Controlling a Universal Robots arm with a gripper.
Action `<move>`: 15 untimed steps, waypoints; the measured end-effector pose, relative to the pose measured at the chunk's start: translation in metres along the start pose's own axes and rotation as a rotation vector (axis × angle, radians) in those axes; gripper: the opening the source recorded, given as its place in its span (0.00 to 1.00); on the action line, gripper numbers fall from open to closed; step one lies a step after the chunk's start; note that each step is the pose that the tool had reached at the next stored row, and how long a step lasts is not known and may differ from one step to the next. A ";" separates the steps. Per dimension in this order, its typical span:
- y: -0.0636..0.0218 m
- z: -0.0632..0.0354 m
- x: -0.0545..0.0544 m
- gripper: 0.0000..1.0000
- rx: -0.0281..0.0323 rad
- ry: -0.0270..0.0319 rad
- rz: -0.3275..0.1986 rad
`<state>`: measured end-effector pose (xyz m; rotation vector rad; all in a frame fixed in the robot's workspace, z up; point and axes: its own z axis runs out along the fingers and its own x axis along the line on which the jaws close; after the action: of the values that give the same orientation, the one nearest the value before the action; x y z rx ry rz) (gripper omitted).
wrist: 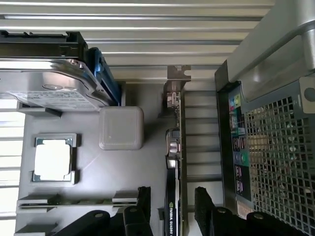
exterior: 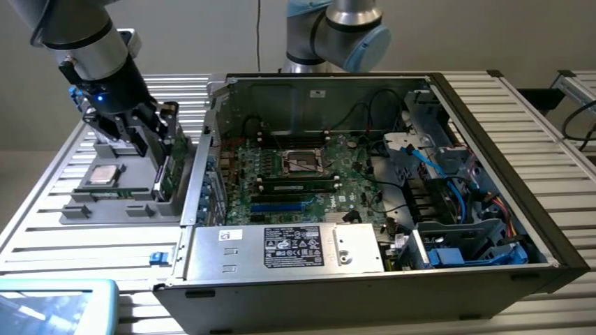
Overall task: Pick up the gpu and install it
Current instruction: 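Pick up the gpu and move the gpu toward the slot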
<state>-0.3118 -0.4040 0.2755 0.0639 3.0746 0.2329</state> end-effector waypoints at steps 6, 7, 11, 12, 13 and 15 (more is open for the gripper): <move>-0.0034 0.0077 0.001 0.49 -0.0070 -0.0125 -0.002; -0.0036 0.0091 0.001 0.49 -0.0072 -0.0157 -0.002; -0.0047 0.0161 0.002 0.49 -0.0075 -0.0190 -0.003; -0.0049 0.0179 0.002 0.49 -0.0074 -0.0190 -0.003; -0.0052 0.0198 0.002 0.49 -0.0074 -0.0190 -0.003; -0.0052 0.0235 0.000 0.49 -0.0073 -0.0188 -0.002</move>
<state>-0.3107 -0.4056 0.2515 0.0617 3.0548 0.2419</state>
